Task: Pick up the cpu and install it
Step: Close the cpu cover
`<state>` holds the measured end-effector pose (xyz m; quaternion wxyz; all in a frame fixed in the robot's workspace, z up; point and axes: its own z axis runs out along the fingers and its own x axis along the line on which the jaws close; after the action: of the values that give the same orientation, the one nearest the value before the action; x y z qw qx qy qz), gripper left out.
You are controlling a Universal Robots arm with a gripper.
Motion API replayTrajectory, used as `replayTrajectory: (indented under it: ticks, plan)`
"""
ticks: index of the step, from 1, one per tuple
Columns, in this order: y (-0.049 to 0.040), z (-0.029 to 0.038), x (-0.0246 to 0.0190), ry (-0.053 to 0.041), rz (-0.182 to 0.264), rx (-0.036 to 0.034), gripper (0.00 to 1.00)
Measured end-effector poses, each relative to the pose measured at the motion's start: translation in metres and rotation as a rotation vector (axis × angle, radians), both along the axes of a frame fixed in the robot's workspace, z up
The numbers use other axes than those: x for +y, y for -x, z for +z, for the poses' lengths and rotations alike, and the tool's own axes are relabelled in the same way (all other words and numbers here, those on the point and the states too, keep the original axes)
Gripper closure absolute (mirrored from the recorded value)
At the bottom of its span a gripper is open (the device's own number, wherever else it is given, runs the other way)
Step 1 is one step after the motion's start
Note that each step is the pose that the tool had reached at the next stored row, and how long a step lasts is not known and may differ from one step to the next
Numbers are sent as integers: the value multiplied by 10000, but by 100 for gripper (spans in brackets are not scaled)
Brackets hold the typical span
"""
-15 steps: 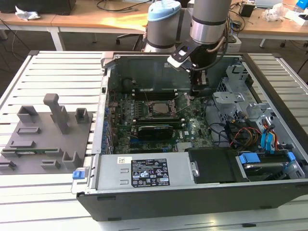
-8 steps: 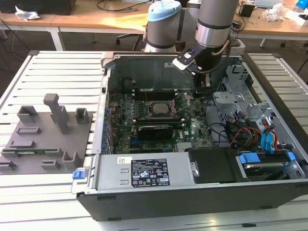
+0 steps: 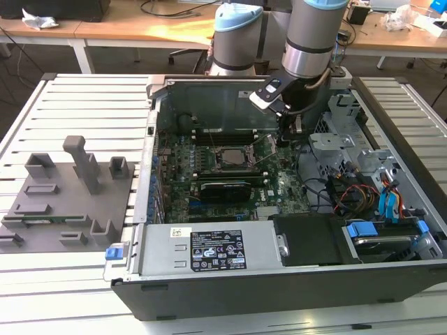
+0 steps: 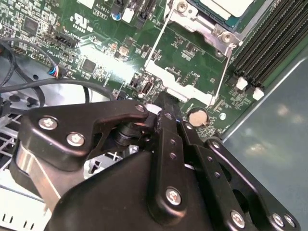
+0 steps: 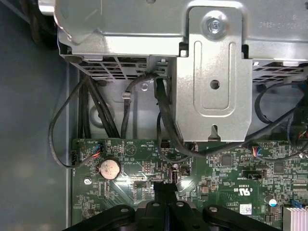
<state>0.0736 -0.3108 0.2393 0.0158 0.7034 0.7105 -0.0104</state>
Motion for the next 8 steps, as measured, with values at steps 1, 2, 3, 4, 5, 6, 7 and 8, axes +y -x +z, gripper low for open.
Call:
replayTrajectory:
  ticks: [1,2,3,4,5,6,7,8]
  plan:
    - [0,0,0,1,0,0,89]
    - [0,-2,0,-2,0,0,89]
    - [0,-2,0,-2,0,0,89]
    - [3,-3,0,-2,-1,0,89]
    - [14,-3,1,-4,0,0,89]
    - [26,-3,1,-3,1,0,89]
    - [37,-3,1,-3,1,0,89]
    - [54,-2,0,1,1,-2,89]
